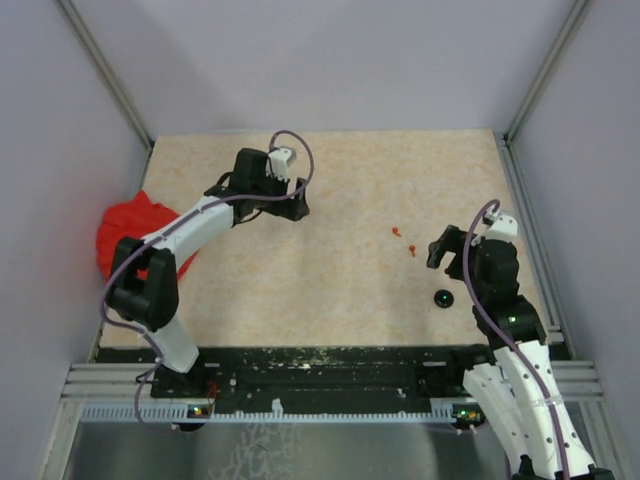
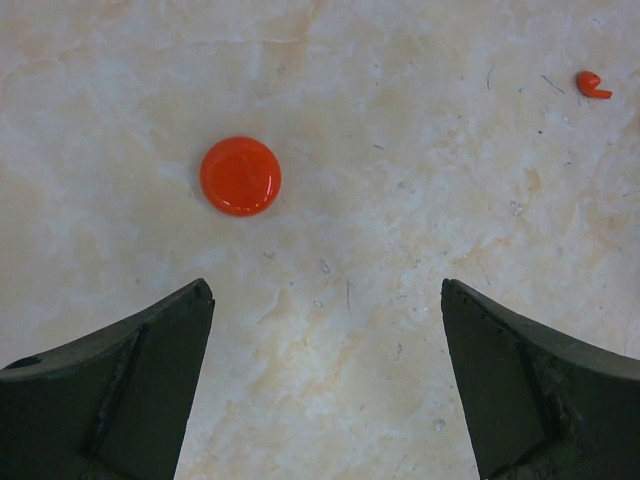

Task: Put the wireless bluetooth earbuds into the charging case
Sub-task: Pick up the charging case at the center of the board.

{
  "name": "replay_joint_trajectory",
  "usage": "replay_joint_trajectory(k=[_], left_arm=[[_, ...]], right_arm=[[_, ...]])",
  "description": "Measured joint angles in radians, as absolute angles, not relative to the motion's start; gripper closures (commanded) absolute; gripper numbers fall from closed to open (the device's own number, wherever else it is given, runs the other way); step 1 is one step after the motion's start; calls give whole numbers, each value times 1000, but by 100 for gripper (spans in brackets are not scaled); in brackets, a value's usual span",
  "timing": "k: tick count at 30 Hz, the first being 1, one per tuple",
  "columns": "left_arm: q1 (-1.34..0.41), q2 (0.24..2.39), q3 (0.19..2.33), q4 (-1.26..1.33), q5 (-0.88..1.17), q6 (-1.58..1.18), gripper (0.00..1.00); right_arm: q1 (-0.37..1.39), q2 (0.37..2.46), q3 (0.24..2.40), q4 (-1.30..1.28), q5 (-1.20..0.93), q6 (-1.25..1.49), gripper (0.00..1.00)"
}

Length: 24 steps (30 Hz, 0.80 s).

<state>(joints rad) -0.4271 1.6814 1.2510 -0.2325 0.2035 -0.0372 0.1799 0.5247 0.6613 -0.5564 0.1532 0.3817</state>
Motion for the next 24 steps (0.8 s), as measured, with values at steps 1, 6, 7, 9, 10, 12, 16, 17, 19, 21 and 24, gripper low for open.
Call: replay_joint_trajectory(k=[1,6,7,9,10,12,16,17,19,21,24], left_arm=[[-416,1710,1270,-231,233,-21,1],[-336,1841,1340,-184,383,40,1],[-326,1866,1353,-179,409,50,1],[-302,1928,1396,-166,466,72,1],[-293,1958,1417,-159,488,80,1],[-281,2020,1469,-153,528,96,1],[-271,2119,1557,-142,588,124,1],[-266,2139,1572,-140,604,128,0],[-263,2185,1608,-134,643,131,2],[-257,2225,1635,-133,670,132,3],[-250,2273,1658,-134,702,127,7]], right_arm=[[180,522,659,-557,152,379,9],[180,510,654,-537,138,366,9],[180,510,654,-534,135,366,9],[180,511,654,-528,132,365,9],[180,512,654,-522,131,364,9],[180,514,654,-514,130,361,10],[180,535,654,-509,130,358,11],[180,542,654,-508,130,358,11],[180,559,654,-509,130,355,11],[180,570,654,-509,129,350,11],[180,578,654,-509,129,348,11]])
